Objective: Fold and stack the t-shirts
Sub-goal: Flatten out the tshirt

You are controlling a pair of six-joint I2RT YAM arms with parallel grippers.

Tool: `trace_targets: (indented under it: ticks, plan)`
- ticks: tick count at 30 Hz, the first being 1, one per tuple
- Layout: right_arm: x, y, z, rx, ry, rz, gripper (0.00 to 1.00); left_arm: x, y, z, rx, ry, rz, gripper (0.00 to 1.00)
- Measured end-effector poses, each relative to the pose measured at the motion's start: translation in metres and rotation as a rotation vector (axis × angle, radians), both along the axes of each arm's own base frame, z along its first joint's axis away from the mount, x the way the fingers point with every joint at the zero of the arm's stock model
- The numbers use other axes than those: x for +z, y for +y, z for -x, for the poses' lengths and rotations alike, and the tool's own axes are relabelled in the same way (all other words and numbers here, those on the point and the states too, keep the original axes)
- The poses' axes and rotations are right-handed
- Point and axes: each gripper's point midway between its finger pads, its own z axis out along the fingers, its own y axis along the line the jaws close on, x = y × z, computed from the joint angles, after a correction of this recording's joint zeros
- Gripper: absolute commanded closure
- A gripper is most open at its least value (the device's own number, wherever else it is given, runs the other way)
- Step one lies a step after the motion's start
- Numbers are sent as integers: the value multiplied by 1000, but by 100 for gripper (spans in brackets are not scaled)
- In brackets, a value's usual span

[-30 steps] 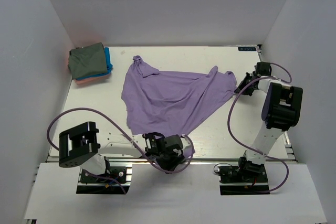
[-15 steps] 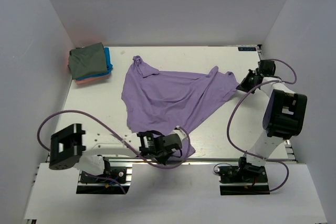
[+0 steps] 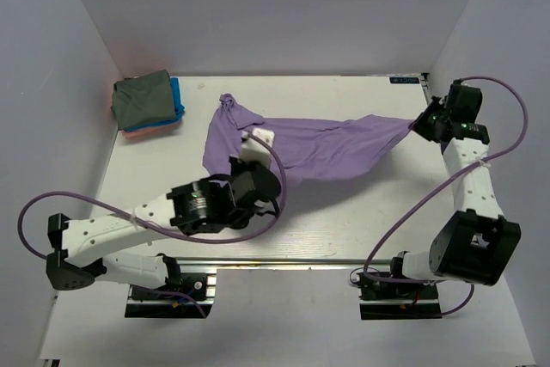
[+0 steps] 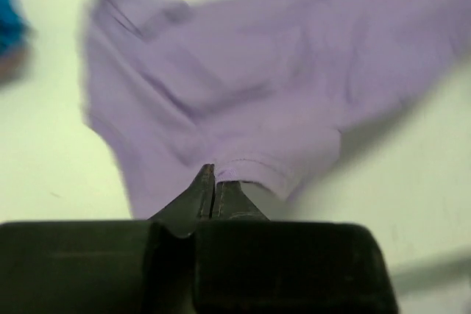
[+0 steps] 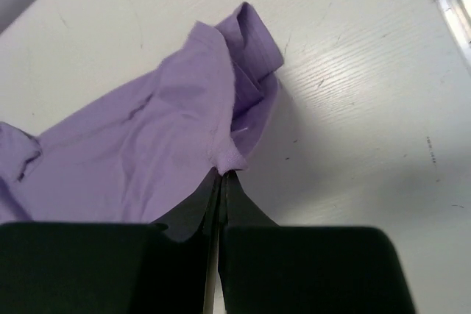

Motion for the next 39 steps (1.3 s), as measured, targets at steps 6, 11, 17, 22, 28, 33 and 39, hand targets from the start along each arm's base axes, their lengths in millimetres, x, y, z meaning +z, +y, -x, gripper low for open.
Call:
trace_targets:
  ticks: [6,11,17,22,28,33,39]
  plan:
    - [66,-7,6,-43,-90,46,100,144,40,-24,101,-338,205,100]
    - [125,-7,16,-47,-195,72,100,238,104,-17,186,-528,313,100]
    - [216,5,46,-6,-387,117,100,326,124,-14,204,-657,298,100]
    - [287,12,93,1,-564,187,100,367,128,-11,162,-728,214,100]
    - [336,16,153,-36,-711,260,100,399,153,8,36,-806,233,100]
    - [359,17,191,-72,-800,294,100,428,175,39,-148,-891,355,100]
    - [367,20,214,-87,-839,305,100,442,180,58,-257,-930,432,100]
